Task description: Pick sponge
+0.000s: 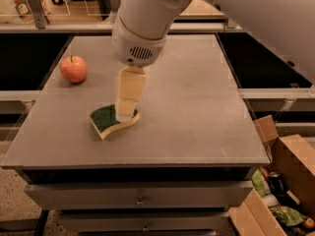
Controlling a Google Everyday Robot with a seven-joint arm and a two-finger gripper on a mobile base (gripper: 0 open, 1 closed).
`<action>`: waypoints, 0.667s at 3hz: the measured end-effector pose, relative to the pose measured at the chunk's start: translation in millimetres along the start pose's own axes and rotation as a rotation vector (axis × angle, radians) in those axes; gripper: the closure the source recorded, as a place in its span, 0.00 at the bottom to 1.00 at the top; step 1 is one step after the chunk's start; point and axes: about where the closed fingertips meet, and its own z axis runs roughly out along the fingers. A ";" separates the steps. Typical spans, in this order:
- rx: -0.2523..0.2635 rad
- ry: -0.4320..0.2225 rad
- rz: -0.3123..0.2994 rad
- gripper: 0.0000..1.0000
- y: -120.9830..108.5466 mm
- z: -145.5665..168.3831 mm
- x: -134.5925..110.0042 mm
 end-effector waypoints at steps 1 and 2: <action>-0.058 -0.039 -0.072 0.00 2.8 40.0 -3.2; -0.101 -0.044 -0.143 0.00 2.2 73.7 -9.3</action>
Offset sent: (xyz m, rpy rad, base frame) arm 0.0203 0.0597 -0.0976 -0.0297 0.0515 0.2733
